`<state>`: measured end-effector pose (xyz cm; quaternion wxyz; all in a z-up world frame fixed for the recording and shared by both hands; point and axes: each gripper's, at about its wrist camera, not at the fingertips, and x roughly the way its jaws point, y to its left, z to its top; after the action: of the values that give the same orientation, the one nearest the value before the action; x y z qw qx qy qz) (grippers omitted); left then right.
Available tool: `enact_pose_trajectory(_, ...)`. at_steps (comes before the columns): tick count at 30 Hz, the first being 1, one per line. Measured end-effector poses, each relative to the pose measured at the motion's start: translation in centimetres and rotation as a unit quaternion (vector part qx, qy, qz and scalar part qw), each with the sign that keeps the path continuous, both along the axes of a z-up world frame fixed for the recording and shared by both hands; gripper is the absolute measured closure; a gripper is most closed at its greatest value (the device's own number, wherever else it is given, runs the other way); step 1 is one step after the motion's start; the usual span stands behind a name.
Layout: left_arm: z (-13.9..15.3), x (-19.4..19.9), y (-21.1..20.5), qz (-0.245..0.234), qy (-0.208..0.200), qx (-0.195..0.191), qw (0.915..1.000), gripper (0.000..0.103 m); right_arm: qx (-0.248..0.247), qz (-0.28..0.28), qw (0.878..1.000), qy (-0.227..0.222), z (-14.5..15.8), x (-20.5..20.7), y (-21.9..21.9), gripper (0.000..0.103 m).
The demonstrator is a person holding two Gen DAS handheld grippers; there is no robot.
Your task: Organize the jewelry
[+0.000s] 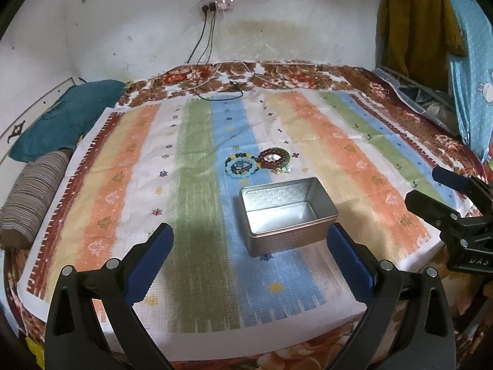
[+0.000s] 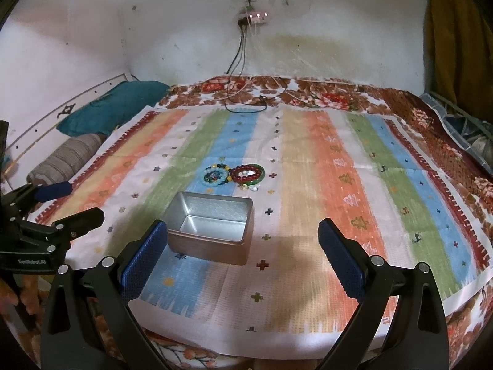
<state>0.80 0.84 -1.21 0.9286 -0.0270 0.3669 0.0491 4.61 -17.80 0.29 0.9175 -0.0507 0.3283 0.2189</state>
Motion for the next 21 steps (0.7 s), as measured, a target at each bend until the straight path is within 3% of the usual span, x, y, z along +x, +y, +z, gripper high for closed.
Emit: enact_pose_trajectory(21,-0.05,0.11,0.01,0.011,0.011,-0.003,0.9999,0.006,-0.002,-0.002,1.0,0.007,-0.28,0.29,-0.12,0.004)
